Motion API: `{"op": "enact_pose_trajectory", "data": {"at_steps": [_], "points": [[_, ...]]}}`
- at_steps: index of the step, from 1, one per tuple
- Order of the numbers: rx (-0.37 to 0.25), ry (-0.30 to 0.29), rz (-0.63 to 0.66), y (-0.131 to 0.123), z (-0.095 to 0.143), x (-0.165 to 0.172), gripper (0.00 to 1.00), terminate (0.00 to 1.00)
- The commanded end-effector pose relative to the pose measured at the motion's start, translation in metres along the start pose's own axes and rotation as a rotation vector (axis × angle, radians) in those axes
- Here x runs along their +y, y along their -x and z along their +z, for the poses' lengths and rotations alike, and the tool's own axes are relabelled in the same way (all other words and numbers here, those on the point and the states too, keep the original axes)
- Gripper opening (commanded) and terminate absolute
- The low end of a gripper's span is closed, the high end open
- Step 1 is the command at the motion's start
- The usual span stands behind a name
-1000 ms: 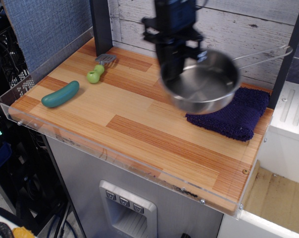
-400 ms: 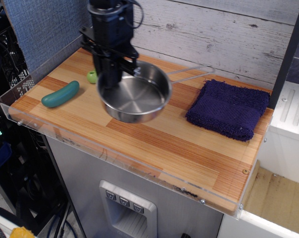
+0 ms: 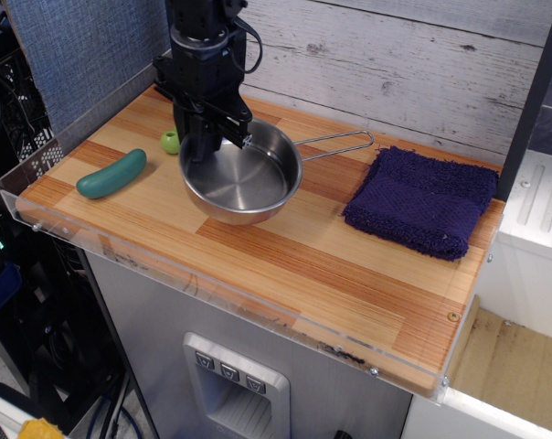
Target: Move the pot a little bit on the table.
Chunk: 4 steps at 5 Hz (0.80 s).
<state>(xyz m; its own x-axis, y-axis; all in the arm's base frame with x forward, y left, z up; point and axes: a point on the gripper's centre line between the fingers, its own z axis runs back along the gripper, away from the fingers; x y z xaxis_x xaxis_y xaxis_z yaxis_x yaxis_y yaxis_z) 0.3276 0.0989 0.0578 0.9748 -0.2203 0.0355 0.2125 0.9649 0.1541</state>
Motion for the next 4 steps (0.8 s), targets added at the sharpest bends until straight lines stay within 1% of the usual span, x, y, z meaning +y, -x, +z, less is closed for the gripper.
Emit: {"op": "enact_pose_trajectory", "data": {"at_steps": [1, 2, 3, 4], "points": [[0.036, 0.021, 0.020, -0.012, -0.019, 0.034, 0.00, 0.00], [0.059, 0.022, 0.025, -0.013, -0.027, 0.043, 0.00, 0.00], [0.076, 0.024, 0.021, -0.010, -0.030, 0.043, 0.00, 0.00], [0.104, -0.002, -0.012, -0.006, -0.031, 0.037, 0.00, 0.00]]}}
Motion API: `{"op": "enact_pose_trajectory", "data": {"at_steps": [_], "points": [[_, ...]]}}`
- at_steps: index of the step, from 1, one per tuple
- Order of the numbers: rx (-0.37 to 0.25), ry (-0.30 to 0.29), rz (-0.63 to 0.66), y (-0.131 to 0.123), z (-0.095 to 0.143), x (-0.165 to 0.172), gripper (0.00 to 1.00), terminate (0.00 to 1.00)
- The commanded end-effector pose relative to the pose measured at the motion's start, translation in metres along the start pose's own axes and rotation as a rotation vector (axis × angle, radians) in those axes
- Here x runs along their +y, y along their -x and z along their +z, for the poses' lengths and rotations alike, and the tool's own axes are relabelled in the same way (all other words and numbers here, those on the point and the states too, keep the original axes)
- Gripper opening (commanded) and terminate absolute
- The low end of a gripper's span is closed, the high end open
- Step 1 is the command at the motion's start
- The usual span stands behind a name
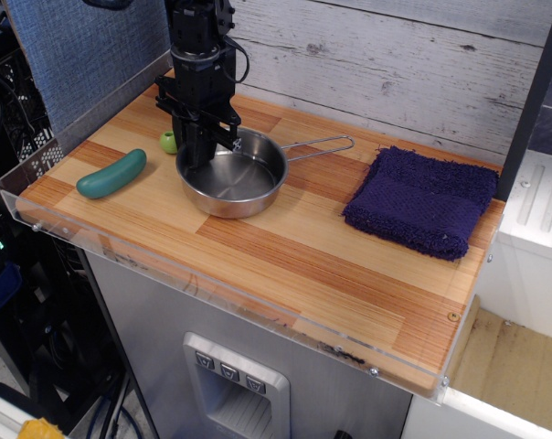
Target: Move the pot a little bit on the table.
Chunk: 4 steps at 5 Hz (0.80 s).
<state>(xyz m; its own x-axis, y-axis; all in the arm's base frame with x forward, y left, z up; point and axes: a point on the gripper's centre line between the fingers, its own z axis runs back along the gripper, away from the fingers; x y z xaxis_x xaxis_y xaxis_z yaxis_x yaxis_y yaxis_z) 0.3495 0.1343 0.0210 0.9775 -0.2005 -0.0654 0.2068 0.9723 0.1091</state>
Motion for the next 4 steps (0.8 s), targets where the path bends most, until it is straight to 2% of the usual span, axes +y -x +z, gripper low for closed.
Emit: {"op": "enact_pose_trajectory", "data": {"at_steps": [1, 2, 4], "points": [[0.012, -0.058, -0.037, 0.008, 0.015, -0.001, 1.00, 0.00], [-0.008, -0.060, -0.045, 0.009, 0.025, -0.005, 1.00, 0.00], [-0.095, -0.035, -0.049, 0.020, 0.069, -0.008, 1.00, 0.00]]}}
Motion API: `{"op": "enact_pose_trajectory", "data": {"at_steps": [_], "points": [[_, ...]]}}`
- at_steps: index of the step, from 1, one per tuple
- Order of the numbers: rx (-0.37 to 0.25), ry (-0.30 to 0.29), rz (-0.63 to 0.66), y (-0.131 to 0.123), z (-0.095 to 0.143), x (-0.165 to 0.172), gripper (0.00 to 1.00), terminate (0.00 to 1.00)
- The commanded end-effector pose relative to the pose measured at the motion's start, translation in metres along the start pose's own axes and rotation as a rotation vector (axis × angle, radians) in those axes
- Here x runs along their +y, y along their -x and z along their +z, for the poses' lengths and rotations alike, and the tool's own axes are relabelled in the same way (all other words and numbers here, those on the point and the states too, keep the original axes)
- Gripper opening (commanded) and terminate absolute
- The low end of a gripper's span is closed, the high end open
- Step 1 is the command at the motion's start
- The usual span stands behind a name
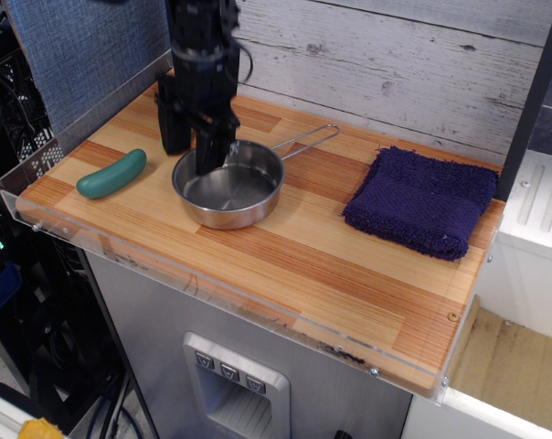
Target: Move the pot a little bit on the table.
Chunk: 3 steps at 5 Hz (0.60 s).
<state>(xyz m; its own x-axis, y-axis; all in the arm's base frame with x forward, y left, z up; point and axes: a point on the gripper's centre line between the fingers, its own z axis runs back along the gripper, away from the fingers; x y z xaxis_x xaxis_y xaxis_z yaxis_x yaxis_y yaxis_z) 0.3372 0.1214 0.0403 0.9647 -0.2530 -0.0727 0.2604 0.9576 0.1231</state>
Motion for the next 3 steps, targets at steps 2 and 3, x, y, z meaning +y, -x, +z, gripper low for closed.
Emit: {"op": "enact_pose_trajectory", "data": {"at_steps": [2, 3], "points": [[-0.143, 0.058, 0.061, 0.025, 0.089, -0.007, 1.00, 0.00], [-0.130, 0.078, 0.130, 0.034, 0.091, -0.013, 1.00, 0.00]]}}
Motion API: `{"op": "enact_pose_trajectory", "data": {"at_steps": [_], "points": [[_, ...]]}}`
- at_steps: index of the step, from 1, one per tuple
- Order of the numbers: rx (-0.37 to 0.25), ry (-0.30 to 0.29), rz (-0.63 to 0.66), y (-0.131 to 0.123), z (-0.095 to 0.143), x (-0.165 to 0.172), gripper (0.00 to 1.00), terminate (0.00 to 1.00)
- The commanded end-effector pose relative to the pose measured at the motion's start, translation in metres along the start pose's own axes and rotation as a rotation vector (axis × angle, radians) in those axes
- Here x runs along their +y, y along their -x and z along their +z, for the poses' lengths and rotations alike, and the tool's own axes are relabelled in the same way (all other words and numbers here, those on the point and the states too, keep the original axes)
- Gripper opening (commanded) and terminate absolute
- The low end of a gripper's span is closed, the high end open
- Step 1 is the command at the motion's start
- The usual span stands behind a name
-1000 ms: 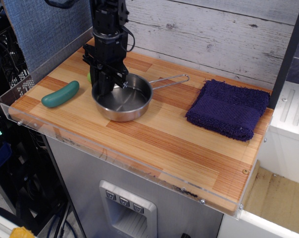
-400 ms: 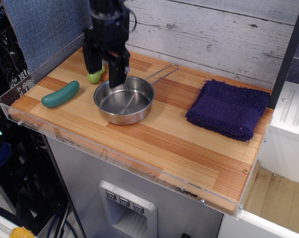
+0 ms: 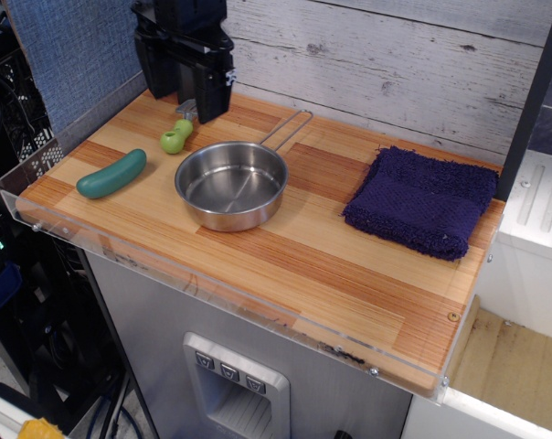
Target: Move the pot a little bit on the table.
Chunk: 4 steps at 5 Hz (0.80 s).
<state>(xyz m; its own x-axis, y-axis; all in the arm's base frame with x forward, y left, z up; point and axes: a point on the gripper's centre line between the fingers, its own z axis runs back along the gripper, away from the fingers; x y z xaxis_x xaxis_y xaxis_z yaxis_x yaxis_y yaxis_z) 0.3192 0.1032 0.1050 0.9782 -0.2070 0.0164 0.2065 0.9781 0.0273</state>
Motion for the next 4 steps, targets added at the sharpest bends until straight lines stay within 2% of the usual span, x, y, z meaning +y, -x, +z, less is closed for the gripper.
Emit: {"op": "enact_pose_trajectory", "data": {"at_steps": [1, 2, 3, 4], "points": [[-0.049, -0.017, 0.110, 0.0163, 0.0272, -0.0057, 1.00, 0.00], [0.024, -0.032, 0.146, 0.0195, 0.0269, -0.0047, 1.00, 0.00], [0.024, -0.032, 0.146, 0.0195, 0.0269, -0.0047, 1.00, 0.00], [0.024, -0.032, 0.146, 0.0195, 0.0269, -0.0047, 1.00, 1.00]]}}
